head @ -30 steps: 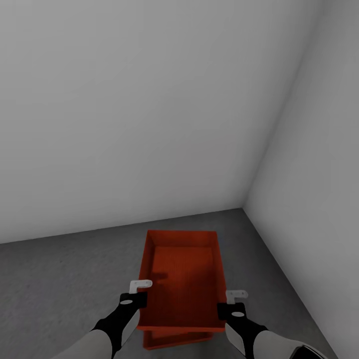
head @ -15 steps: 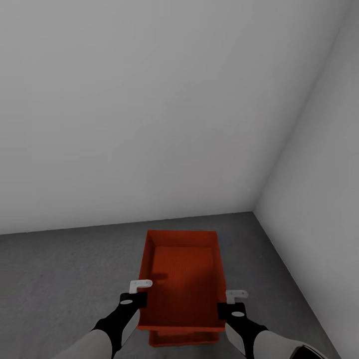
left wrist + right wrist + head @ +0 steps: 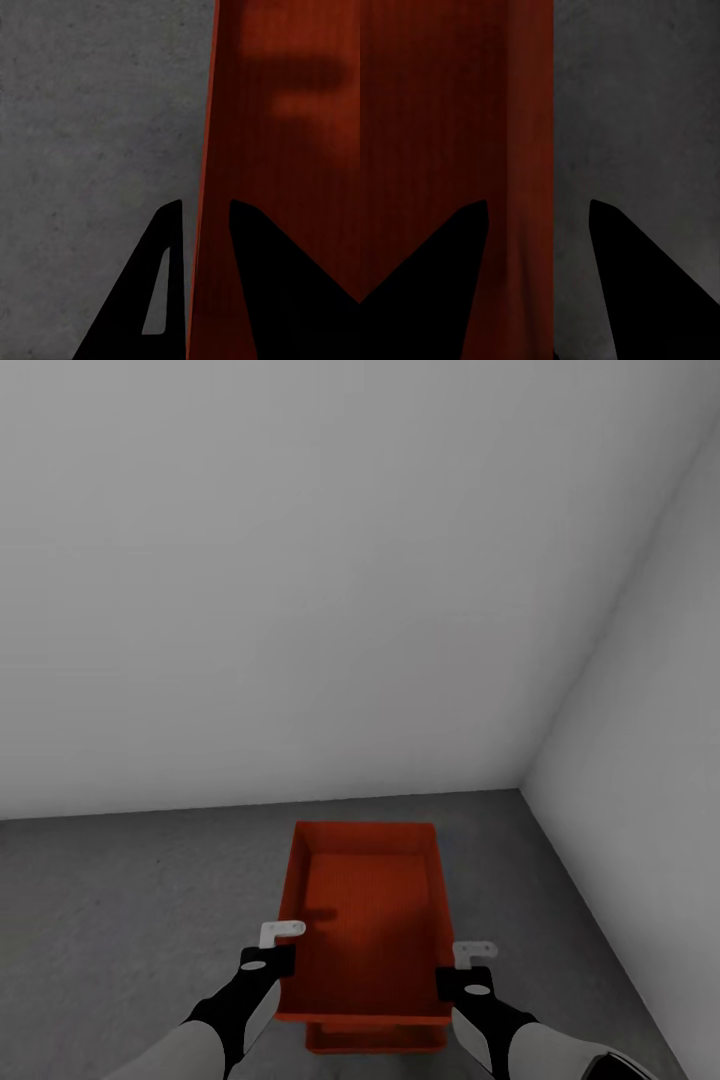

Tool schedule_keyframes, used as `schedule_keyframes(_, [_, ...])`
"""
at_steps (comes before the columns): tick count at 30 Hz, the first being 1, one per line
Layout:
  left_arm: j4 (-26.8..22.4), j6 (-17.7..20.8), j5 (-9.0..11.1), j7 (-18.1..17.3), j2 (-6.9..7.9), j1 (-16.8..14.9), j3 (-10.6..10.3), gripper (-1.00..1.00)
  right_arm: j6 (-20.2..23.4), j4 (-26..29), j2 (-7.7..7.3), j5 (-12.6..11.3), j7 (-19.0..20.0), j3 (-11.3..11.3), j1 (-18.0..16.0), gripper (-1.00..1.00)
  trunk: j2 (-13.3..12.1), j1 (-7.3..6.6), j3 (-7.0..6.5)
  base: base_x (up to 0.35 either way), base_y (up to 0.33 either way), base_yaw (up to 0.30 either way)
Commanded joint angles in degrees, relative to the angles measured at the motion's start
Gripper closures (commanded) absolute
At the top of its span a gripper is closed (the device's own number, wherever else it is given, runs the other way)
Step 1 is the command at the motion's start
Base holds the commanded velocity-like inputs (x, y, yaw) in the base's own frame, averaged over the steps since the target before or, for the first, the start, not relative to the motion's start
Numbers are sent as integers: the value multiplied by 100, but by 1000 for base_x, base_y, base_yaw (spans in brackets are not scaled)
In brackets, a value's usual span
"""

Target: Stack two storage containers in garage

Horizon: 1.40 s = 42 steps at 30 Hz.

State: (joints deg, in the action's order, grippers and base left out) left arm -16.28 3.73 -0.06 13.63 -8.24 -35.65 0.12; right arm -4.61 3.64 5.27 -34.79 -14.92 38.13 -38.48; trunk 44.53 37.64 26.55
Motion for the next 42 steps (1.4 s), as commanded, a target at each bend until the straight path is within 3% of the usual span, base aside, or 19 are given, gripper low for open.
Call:
schedule_keyframes(1, [-340, 41, -90, 35, 2, -3, 120, 100, -22, -187, -1, -106, -9, -16, -1, 100, 5, 1, 6, 0, 0, 4])
schedule_keyframes(29, [-349, 41, -90, 35, 3, -3, 120, 100, -22, -187, -9, -107, -10, -16, -1, 100, 5, 1, 6, 59, -36, 0])
schedule_keyframes(42, [-349, 41, -90, 39, 1, -3, 120, 100, -22, -185, -9, -107, -10, -16, -1, 100, 5, 1, 6, -151, 0, 0])
